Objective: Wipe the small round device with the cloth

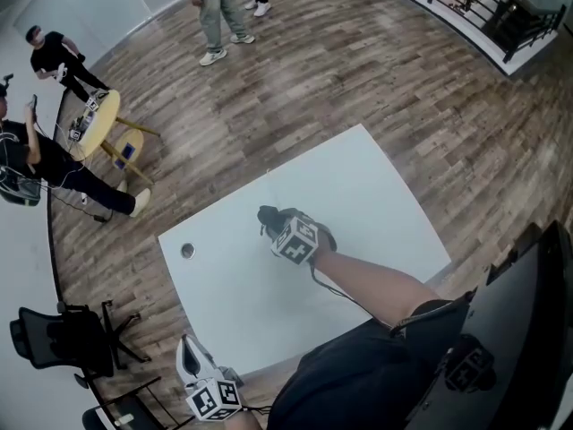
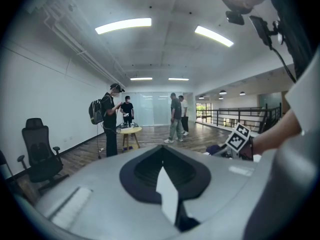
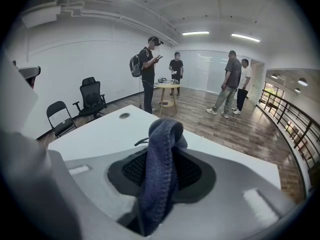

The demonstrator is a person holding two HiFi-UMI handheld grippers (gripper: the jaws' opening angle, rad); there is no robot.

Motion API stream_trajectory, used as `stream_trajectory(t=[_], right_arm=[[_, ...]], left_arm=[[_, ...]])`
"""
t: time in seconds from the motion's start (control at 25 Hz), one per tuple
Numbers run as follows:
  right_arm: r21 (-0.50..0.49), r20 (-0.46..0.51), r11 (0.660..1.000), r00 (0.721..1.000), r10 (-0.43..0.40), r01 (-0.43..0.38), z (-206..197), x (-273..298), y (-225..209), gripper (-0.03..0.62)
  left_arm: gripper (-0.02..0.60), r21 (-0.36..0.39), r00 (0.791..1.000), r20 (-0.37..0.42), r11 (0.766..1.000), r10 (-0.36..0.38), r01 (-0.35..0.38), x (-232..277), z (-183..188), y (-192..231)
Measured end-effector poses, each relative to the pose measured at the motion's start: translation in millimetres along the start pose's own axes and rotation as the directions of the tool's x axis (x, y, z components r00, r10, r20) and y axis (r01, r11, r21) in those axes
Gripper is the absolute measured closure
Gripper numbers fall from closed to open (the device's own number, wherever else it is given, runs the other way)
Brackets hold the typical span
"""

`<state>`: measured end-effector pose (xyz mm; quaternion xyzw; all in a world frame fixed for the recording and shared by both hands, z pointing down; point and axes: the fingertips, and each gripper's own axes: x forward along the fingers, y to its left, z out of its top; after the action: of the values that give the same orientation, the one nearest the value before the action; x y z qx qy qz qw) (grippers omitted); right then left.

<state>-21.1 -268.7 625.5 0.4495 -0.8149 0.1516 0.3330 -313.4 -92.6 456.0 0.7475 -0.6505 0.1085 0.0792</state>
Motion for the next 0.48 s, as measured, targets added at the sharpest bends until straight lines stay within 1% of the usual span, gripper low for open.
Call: stream_trajectory(t=[0.24, 0.36, 0.48], right_arm=[[-0.043, 0.003, 0.999, 1.0, -0.027, 0.027, -7.5, -10.6, -4.6, 0.48], [-0.071, 0.006, 0.996, 0.999, -0.053, 0.053, -10.6, -19.1, -13.7, 0.48], [-0.077, 0.01, 0.995, 0.998, -0.069, 0.07, -12.2, -19.6, -18.0, 0.481]], left_arm=[[0.577, 0.0, 1.0, 0.001, 1.0, -0.001, 0.001, -6.9, -4.1, -9.7], [0.577, 0.004, 1.0, 0.004, 1.0, -0.015, 0.015, -3.7, -1.9, -20.0], [0.577, 0.005, 1.0, 0.003, 1.0, -0.013, 0.013, -1.8, -1.4, -21.4]])
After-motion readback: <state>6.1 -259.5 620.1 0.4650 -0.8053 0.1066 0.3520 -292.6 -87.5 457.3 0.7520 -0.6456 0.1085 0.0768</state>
